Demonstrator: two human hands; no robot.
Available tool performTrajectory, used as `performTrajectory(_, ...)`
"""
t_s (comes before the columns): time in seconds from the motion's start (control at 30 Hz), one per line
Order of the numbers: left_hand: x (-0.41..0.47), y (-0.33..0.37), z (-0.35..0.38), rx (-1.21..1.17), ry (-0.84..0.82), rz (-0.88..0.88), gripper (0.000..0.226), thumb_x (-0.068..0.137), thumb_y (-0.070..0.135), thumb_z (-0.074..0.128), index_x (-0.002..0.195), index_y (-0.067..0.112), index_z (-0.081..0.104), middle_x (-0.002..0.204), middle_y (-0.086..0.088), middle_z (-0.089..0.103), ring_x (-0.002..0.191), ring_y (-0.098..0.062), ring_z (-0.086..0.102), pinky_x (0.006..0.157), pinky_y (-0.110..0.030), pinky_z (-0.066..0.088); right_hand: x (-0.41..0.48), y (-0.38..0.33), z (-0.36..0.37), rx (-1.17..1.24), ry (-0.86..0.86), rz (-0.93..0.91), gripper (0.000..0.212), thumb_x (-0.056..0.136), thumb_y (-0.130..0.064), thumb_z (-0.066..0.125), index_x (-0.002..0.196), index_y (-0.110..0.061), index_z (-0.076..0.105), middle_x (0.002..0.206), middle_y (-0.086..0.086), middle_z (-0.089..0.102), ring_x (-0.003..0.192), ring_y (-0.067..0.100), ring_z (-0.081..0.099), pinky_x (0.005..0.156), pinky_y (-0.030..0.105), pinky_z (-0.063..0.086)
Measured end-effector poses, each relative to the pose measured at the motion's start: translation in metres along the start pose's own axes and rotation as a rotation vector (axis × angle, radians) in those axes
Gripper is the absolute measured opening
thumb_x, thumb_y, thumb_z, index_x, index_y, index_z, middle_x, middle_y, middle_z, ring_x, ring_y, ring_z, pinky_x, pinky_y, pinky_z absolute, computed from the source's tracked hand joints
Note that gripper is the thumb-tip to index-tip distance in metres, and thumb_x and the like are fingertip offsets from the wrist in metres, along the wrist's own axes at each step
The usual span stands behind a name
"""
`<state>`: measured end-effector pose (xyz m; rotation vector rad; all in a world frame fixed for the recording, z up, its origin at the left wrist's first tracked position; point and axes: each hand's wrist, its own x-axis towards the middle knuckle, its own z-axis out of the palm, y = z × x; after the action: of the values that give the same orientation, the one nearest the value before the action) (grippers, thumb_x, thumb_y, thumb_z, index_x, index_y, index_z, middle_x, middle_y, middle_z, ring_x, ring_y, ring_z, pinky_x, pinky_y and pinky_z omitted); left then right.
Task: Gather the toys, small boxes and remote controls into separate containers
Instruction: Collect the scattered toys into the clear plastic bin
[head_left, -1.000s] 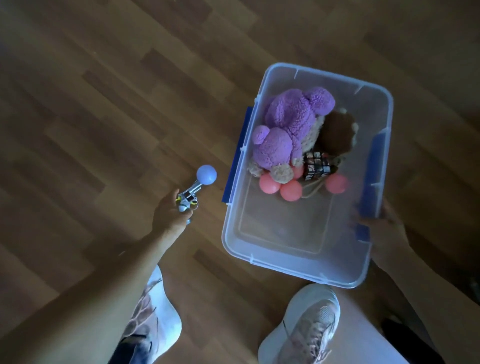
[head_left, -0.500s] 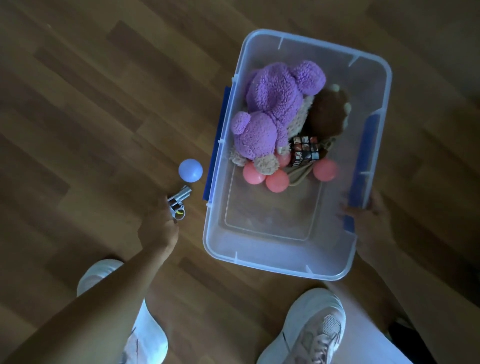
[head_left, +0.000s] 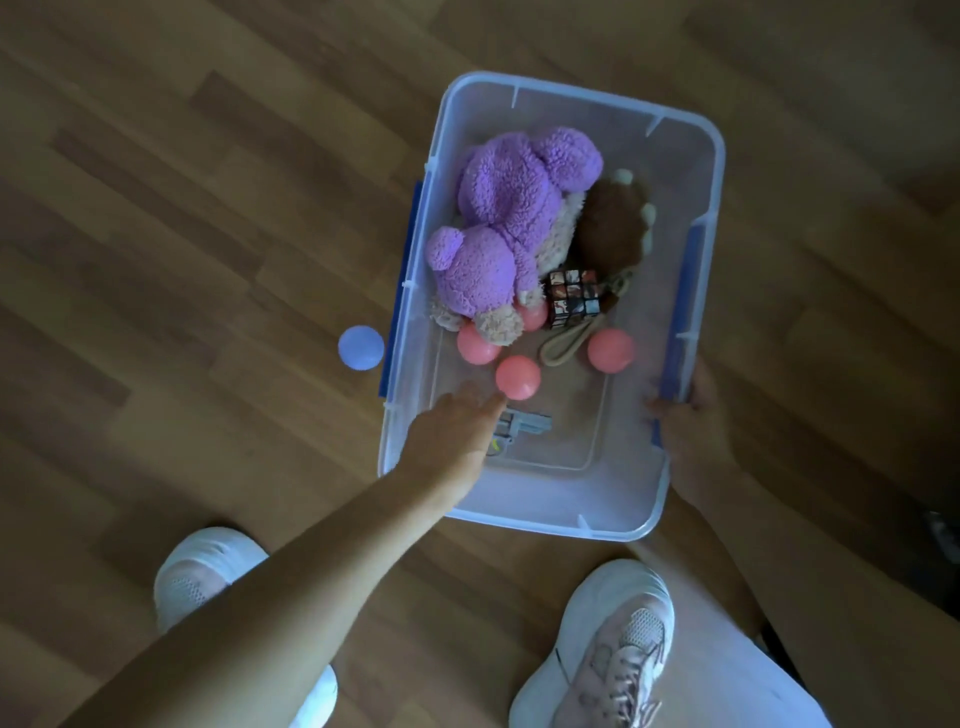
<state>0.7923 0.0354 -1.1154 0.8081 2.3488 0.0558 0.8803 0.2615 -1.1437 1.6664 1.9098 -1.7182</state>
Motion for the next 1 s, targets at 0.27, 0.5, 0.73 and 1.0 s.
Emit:
performTrajectory(0.27, -0.015, -0.024, -0.015, -0.18, 0.501, 0.153, 0.06, 0.07, -0.008, 0.046, 0.124, 0.016, 0.056, 0.111, -0.01, 0.057, 0.095, -0.028, 0.057, 0.065, -0.036, 0.054, 0.005, 0.002, 0.002, -0.04, 0.015, 0.043, 0.048, 0.08, -0.01, 0.067, 0.126, -0.012, 0.056, 0.104, 0.01, 0.062, 0.099, 0.03, 0.062, 0.093, 0.053, 0.051)
performTrajectory(0.5, 0.011, -0.135, -0.009, -0.302, 0.395, -0.279, 0.059, 0.082, -0.001, 0.063, 0.138, 0.01, 0.049, 0.134, -0.019, 0.049, 0.124, -0.037, 0.043, 0.1, -0.033, 0.031, 0.014, 0.011, 0.001, -0.069, 0.036, 0.046, 0.036, 0.086, -0.008, 0.064, 0.122, -0.011, 0.06, 0.102, 0.013, 0.063, 0.098, 0.034, 0.064, 0.091, 0.053, 0.052)
performTrajectory(0.73, 0.041, -0.143, 0.027, -0.352, 0.19, -0.198, 0.051, 0.086, 0.001, 0.06, 0.135, 0.014, 0.052, 0.126, -0.018, 0.058, 0.117, -0.035, 0.052, 0.093, -0.03, 0.037, 0.018, 0.015, -0.002, -0.024, 0.009, 0.037, 0.043, 0.087, 0.003, 0.06, 0.129, -0.006, 0.054, 0.085, 0.001, 0.059, 0.082, 0.026, 0.061, 0.079, 0.043, 0.053)
performTrajectory(1.0, -0.019, -0.058, -0.051, -0.43, 0.826, 0.151, 0.04, 0.086, 0.008, 0.063, 0.126, 0.014, 0.059, 0.124, -0.019, 0.05, 0.113, -0.023, 0.049, 0.099, -0.021, 0.037, 0.016, 0.016, 0.003, -0.033, 0.043, 0.043, 0.044, 0.086, -0.008, 0.063, 0.129, -0.008, 0.056, 0.112, 0.019, 0.061, 0.108, 0.04, 0.06, 0.095, 0.053, 0.05)
